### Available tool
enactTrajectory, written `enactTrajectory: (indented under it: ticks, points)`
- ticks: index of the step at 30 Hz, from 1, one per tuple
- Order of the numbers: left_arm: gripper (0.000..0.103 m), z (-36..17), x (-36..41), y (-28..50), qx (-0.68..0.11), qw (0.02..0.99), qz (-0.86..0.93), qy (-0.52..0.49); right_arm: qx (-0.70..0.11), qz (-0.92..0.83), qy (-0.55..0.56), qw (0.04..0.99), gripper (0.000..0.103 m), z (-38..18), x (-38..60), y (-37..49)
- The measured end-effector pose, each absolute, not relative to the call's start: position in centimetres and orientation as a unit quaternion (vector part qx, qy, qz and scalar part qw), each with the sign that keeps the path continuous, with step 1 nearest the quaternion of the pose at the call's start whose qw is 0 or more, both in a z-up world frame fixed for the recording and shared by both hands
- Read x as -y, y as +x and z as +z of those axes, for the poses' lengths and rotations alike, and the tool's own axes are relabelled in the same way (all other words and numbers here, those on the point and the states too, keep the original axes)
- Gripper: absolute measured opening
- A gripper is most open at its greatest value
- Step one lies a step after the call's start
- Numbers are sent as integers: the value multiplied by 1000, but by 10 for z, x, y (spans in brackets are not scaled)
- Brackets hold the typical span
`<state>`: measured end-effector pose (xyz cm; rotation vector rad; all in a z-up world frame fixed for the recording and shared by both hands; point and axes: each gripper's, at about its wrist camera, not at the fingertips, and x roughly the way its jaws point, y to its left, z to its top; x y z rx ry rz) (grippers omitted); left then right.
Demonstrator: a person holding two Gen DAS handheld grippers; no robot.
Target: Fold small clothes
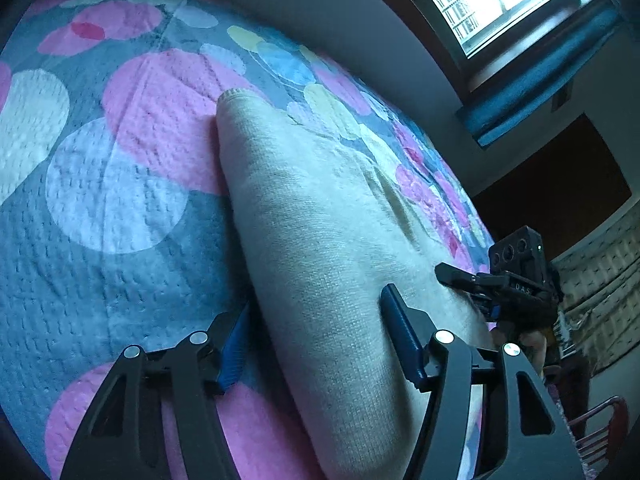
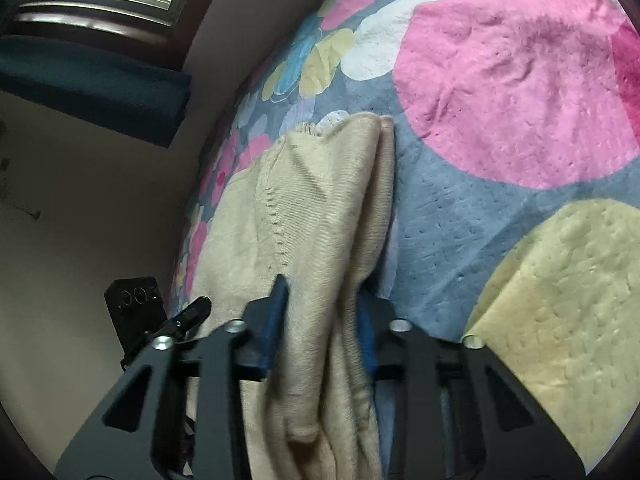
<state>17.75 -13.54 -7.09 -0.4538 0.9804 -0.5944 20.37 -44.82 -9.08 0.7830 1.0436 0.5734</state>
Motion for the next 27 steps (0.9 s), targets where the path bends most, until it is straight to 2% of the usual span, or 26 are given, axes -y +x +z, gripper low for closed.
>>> enactTrajectory:
  ticks: [2,4,7,16,21,27]
  points:
    - [52,-71,137,179,-460,818,-272,-211,-479,266,356,757,23,-92,445,205]
    - [39,-71,135,180,-461,817,-267,-221,-477,264,344,764,22,-89,438,204]
    - [32,-66,136,179,-455,823,-259,-219,-467,260,337,775,21,-83,434,202]
    - [28,-17,123,175,-419,842,-268,-211,-429,289,325,792,18,-40,409,193]
    - [28,6,82,174,-403,850,-258,-221,-417,318,328,786,18,-26,373,202]
    - [28,-9,30,168,-415,852,-222,-228,-435,338,341,761,17,-46,333,214]
